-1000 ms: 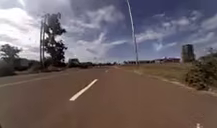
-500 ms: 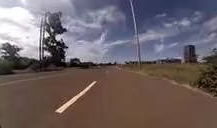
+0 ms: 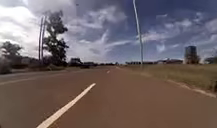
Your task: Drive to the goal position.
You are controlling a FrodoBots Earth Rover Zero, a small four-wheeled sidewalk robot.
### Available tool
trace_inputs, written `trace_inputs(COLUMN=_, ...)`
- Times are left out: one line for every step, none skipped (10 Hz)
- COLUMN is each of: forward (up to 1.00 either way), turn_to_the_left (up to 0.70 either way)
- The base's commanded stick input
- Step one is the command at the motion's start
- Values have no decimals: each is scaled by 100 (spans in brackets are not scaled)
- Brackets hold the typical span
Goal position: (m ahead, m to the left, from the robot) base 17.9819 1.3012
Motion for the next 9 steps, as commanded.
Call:
trace_inputs(forward=100, turn_to_the_left=-38)
trace_inputs(forward=100, turn_to_the_left=-29)
trace_inputs(forward=100, turn_to_the_left=-20)
trace_inputs(forward=100, turn_to_the_left=0)
trace_inputs(forward=100, turn_to_the_left=0)
trace_inputs(forward=100, turn_to_the_left=0)
trace_inputs(forward=100, turn_to_the_left=0)
trace_inputs(forward=100, turn_to_the_left=0)
trace_inputs(forward=100, turn_to_the_left=0)
